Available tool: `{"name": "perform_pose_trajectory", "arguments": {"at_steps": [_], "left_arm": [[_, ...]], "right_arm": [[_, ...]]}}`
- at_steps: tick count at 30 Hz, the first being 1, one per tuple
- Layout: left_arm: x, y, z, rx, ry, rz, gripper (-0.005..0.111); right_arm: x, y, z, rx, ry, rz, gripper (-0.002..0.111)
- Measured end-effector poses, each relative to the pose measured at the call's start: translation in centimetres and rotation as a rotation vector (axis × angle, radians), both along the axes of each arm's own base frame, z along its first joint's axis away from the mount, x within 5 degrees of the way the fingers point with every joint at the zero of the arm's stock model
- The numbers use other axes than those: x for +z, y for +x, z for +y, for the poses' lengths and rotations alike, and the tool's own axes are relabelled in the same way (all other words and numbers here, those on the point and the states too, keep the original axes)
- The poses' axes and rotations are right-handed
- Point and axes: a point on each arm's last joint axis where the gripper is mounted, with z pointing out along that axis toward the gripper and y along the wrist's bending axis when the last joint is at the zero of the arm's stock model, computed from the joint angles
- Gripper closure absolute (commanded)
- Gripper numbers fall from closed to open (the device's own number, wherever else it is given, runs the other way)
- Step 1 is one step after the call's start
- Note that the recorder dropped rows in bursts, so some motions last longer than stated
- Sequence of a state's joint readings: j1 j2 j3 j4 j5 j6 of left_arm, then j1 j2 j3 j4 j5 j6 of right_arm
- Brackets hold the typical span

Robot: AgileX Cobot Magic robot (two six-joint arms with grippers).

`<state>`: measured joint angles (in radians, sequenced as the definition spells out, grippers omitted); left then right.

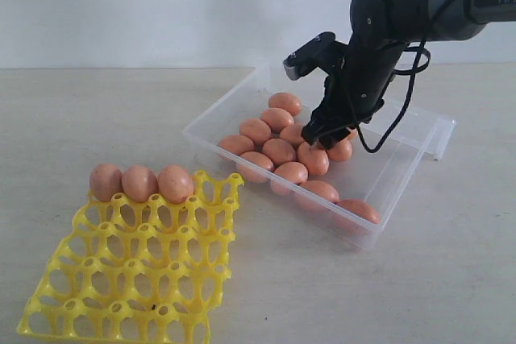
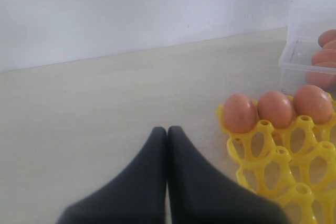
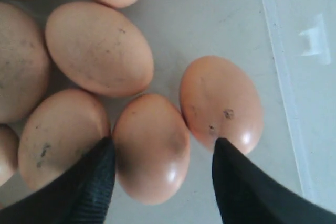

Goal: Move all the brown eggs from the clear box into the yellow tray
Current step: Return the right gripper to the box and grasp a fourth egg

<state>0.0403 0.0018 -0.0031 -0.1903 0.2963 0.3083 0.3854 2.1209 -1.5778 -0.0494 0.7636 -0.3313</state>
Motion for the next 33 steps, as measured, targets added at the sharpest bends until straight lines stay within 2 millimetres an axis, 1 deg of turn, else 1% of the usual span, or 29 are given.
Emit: {"name": "perform_pose_trajectory", "arguments": {"at_steps": [5, 10, 11, 12, 14, 15, 19, 21, 23, 24, 26, 27, 28, 29, 30, 31, 32, 33], "left_arm": [[0.0, 0.0, 0.0, 0.000, 0.000, 0.000, 0.111], [0.0, 0.0, 0.0, 0.000, 0.000, 0.000, 0.111], [0.0, 0.0, 0.0, 0.000, 0.000, 0.000, 0.111], [0.0, 0.0, 0.0, 0.000, 0.000, 0.000, 0.111], [0.0, 0.0, 0.0, 0.000, 0.000, 0.000, 0.111], [0.0, 0.0, 0.0, 0.000, 0.000, 0.000, 0.111], [0.0, 0.0, 0.0, 0.000, 0.000, 0.000, 0.111], [0.0, 0.0, 0.0, 0.000, 0.000, 0.000, 0.111], [0.0, 0.0, 0.0, 0.000, 0.000, 0.000, 0.111], [0.0, 0.0, 0.0, 0.000, 0.000, 0.000, 0.111], [0.0, 0.0, 0.0, 0.000, 0.000, 0.000, 0.111], [0.0, 0.0, 0.0, 0.000, 0.000, 0.000, 0.111], [0.0, 0.0, 0.0, 0.000, 0.000, 0.000, 0.111], [0.0, 0.0, 0.0, 0.000, 0.000, 0.000, 0.111], [0.0, 0.0, 0.0, 0.000, 0.000, 0.000, 0.111], [0.0, 0.0, 0.0, 0.000, 0.000, 0.000, 0.111], [0.0, 0.0, 0.0, 0.000, 0.000, 0.000, 0.111], [0.0, 0.0, 0.0, 0.000, 0.000, 0.000, 0.111]], "right_arm": [[-1.8, 0.2, 0.1, -0.005, -0.011, 0.029, 0.054], [-3.6, 0.8, 0.3, -0.002, -0.001, 0.010, 0.056], [-3.5, 0.9, 0.4, -0.001, 0.005, -0.004, 0.059], [-3.6, 1.0, 0.4, -0.001, 0.009, -0.014, 0.066], [-3.6, 1.2, 0.5, 0.000, 0.015, -0.028, 0.090], [-3.6, 1.2, 0.5, 0.000, 0.016, -0.030, 0.108], [-3.5, 1.2, 0.5, -0.028, 0.027, -0.029, 0.108], [-3.5, 1.2, 0.5, -0.087, 0.049, -0.022, 0.108], [-2.7, 1.0, 0.4, -0.177, 0.081, -0.011, 0.108], [-1.6, 0.5, 0.2, -0.224, 0.099, -0.007, 0.108], [-0.2, -1.1, -0.4, -0.270, 0.125, -0.006, 0.108], [0.7, -2.2, -0.7, -0.288, 0.157, -0.016, 0.108], [0.8, -3.8, -1.2, -0.311, 0.191, -0.013, 0.108], [1.4, -5.4, -1.6, -0.331, 0.244, -0.039, 0.108], [2.3, -7.0, -1.9, -0.345, 0.308, -0.092, 0.108], [3.5, -8.6, -1.8, -0.343, 0.390, -0.181, 0.108], [4.9, -10.5, -1.5, -0.331, 0.467, -0.257, 0.108], [6.8, -12.3, -1.1, -0.319, 0.571, -0.365, 0.108]]}}
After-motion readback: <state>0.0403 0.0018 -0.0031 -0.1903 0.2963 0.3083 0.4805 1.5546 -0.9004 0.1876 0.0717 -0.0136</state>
